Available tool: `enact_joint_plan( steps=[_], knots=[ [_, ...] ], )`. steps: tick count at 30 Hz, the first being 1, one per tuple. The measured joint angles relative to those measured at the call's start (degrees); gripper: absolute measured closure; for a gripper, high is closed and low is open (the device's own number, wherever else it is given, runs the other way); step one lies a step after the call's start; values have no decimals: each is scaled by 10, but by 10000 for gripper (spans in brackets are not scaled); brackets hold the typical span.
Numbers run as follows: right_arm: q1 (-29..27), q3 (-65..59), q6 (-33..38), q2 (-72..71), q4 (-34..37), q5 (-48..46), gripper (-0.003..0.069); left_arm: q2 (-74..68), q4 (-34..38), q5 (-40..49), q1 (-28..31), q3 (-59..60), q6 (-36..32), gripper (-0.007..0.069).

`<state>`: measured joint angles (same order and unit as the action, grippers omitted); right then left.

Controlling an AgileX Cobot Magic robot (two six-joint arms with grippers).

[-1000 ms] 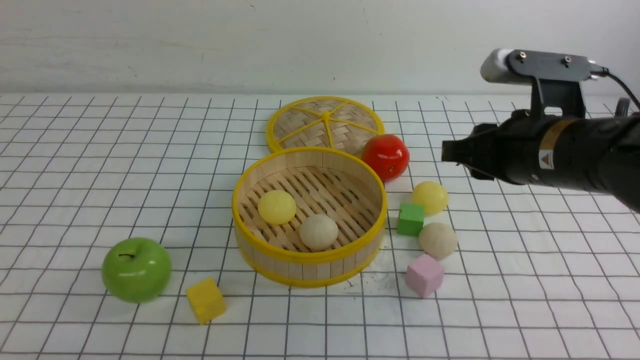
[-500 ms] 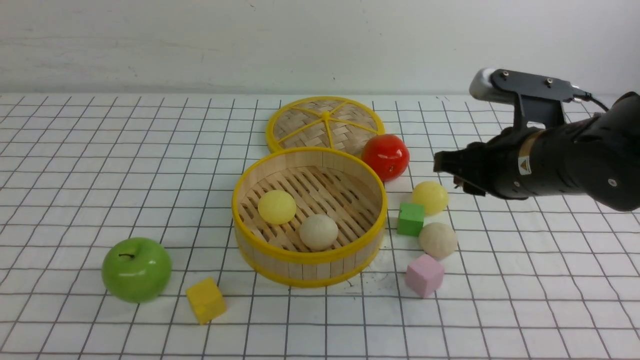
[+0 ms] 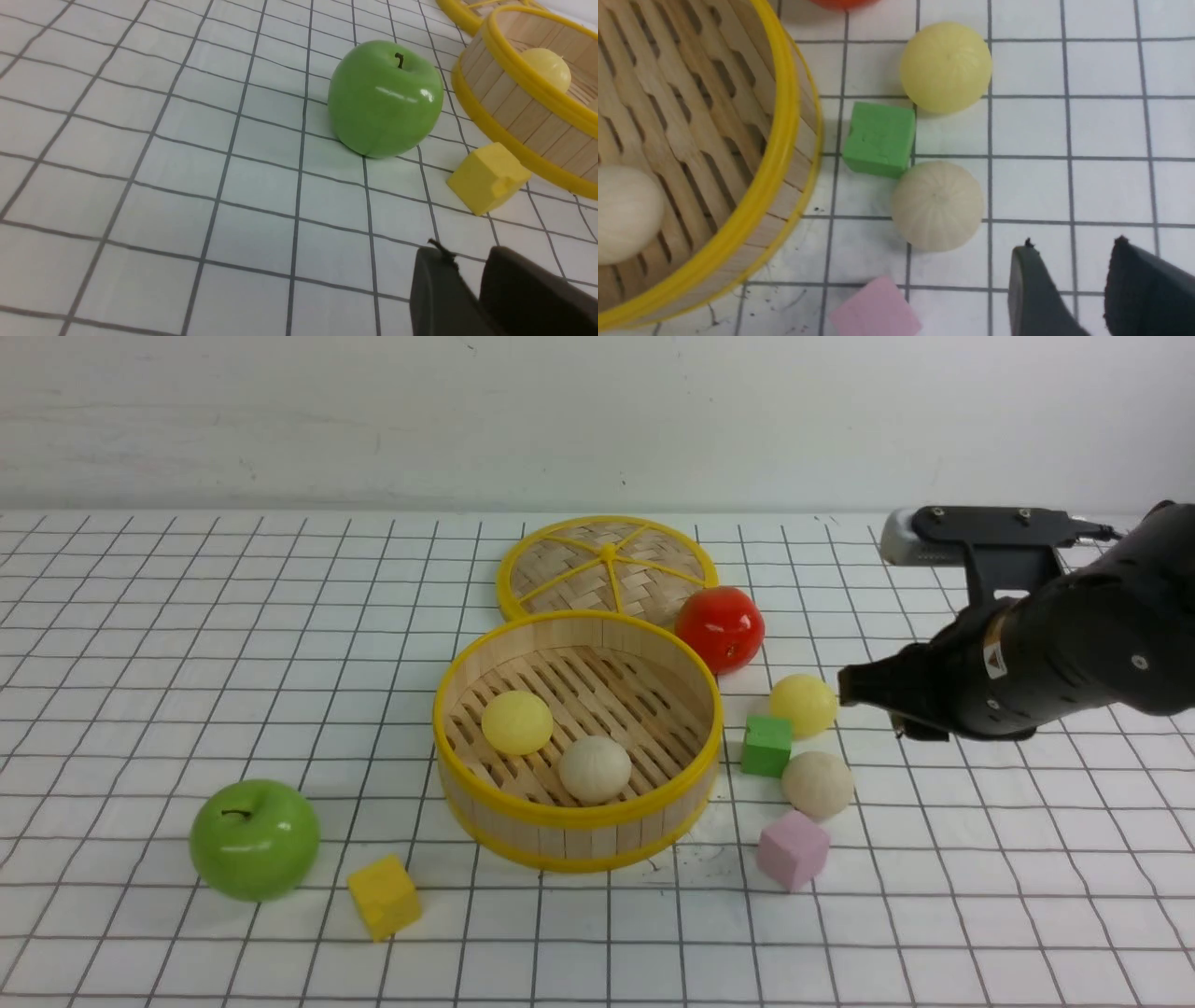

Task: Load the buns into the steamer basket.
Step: Use the right arm to grab a steamed stuffed bun

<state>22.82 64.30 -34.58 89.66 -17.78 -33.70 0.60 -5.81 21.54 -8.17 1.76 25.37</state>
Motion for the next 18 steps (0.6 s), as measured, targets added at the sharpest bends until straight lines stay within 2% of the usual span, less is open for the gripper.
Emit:
enact_joint_plan(
  steps=[6,14,18],
  knots=[
    [0,55,24,1,18,-43,419,0,0,0,0,0,0,482],
    [0,161,126,57,89,-102,419,0,0,0,0,0,0,482],
    [0,194,134,96,99,-128,419,0,0,0,0,0,0,482]
  ],
)
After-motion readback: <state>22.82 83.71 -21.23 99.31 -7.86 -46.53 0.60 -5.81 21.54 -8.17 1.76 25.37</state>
